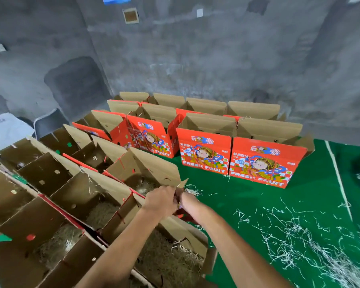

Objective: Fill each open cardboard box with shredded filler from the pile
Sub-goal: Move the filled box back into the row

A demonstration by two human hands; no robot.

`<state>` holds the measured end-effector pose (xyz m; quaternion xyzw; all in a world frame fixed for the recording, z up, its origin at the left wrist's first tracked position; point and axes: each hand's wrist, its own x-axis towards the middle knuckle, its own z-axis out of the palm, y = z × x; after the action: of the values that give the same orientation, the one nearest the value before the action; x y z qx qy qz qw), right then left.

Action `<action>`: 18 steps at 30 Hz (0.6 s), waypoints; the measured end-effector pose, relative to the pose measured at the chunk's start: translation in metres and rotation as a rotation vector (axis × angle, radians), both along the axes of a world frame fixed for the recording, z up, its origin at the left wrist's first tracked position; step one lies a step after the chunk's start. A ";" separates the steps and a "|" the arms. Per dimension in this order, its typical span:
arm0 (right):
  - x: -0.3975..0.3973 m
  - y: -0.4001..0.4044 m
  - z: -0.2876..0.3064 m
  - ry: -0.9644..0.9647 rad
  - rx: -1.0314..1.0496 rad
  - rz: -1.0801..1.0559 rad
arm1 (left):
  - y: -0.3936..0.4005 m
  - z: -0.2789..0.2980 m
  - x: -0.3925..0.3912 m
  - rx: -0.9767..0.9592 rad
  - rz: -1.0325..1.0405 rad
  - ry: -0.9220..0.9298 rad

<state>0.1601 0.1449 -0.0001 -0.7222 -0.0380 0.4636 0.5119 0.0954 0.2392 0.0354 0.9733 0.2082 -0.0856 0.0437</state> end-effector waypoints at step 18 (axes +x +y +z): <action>-0.065 -0.059 0.122 -0.441 0.447 0.022 | -0.029 0.106 -0.092 -0.189 0.064 -0.604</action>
<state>0.0954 0.0859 0.1220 -0.6744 -0.2571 0.2814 0.6323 0.0037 0.2104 0.1413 0.9394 0.2073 0.1898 0.1964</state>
